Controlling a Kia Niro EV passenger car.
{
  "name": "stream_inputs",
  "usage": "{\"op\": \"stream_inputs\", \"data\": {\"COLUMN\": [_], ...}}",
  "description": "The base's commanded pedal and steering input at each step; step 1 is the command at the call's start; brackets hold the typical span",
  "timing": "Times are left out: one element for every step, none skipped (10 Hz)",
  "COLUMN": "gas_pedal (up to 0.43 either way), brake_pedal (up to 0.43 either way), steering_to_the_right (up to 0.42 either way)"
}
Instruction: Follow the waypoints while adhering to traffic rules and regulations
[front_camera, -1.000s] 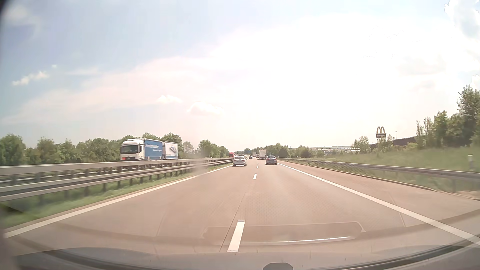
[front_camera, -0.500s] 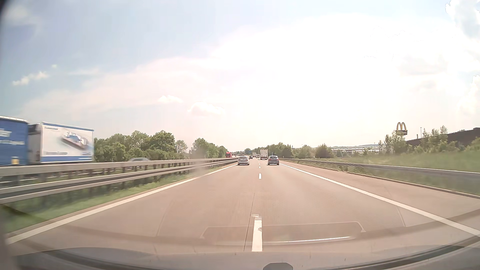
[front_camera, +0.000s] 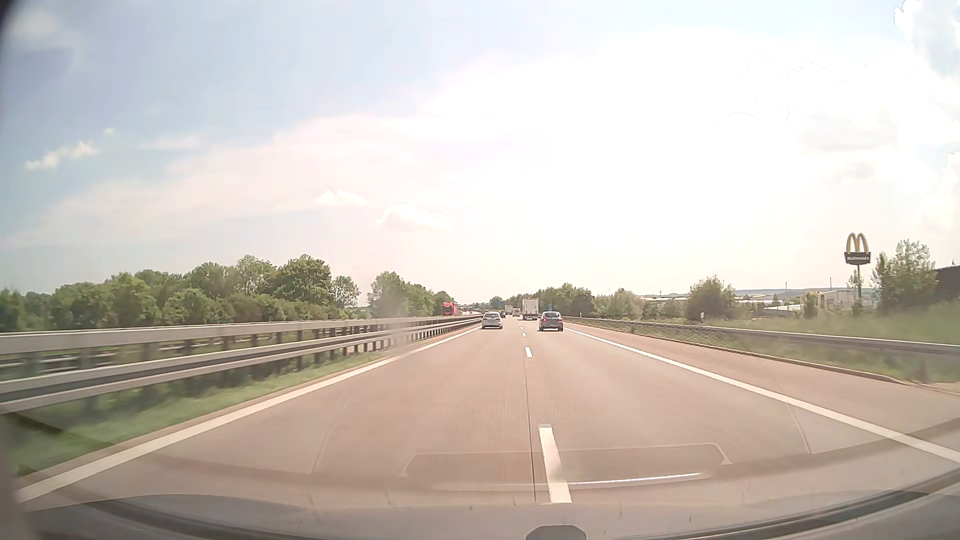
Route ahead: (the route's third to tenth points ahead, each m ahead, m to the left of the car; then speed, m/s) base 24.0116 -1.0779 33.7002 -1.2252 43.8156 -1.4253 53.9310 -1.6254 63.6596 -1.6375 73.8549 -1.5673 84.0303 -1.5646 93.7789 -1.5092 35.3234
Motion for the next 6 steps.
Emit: {"op": "stream_inputs", "data": {"gas_pedal": [0.350, 0.358, 0.358, 0.350, 0.311, 0.268], "brake_pedal": [0.000, 0.000, 0.000, 0.000, 0.000, 0.000], "steering_to_the_right": [-0.002, -0.002, -0.002, -0.003, -0.003, -0.003]}}
